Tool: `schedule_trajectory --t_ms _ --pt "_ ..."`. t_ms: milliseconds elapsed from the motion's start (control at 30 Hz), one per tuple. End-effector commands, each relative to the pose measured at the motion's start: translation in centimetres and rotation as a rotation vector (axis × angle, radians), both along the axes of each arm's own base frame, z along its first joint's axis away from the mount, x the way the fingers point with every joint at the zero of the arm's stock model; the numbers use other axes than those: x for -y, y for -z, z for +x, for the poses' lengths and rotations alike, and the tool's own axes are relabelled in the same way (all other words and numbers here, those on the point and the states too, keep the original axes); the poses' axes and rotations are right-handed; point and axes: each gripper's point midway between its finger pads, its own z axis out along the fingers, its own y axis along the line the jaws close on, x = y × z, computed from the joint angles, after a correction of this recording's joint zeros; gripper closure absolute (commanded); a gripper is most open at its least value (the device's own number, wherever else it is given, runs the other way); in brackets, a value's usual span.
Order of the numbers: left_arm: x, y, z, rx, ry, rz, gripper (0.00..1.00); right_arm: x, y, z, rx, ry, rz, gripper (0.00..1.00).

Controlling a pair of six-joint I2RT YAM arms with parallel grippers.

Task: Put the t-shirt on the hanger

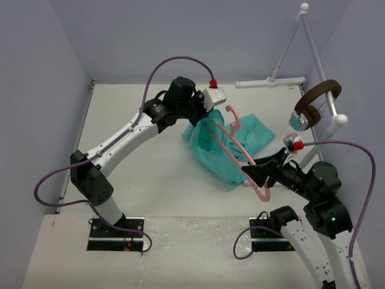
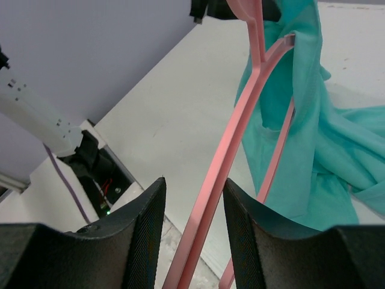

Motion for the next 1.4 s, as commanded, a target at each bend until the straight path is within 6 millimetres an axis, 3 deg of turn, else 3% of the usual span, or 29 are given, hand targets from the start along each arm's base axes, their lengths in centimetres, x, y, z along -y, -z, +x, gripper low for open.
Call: schedule_trajectory --t_ms 0,167,300,433,567,667,867,1233,1367 --pt "-0.6 -3.2 -1.0 0.04 0.003 -0.071 1.0 0.6 -2.2 2.9 0.096 0.096 0.007 1.0" --pt "-1.9 -1.2 0.1 0.022 -0.069 0.028 1.0 1.5 -3.7 3.0 0.144 0.141 -0.015 1.0" --pt "-0.7 -1.1 -0.5 -0.01 -0.011 -0.003 1.0 -0.5 -5.3 2.3 0.196 0.015 0.042 1.0" --pt "-1.3 -0.9 0.4 -0.006 -0.078 0.022 1.0 -1.8 -4.5 1.4 0.124 -0.09 0.05 1.0" --pt "-3.0 -0.9 2.0 0.011 -0.18 0.048 1.0 0.3 -2.5 0.8 0.049 0.039 0.007 1.0" --pt "-3.4 -0.9 2.8 -0.003 -0.196 0.029 1.0 0.2 -1.4 -0.8 0.008 -0.012 -0.018 1.0" --pt "-2.3 0.5 2.4 -0.057 -0.154 0.019 1.0 -0.9 -1.2 -4.4 0.003 -0.183 0.011 1.0" --pt "-2.3 1.4 1.5 -0.086 -0.131 0.013 1.0 -0.8 -3.6 -1.6 0.068 -0.088 0.044 1.0" --pt "-3.3 1.7 2.4 -0.068 -0.188 0.032 1.0 -1.2 -3.3 -2.3 0.023 -0.141 0.02 1.0"
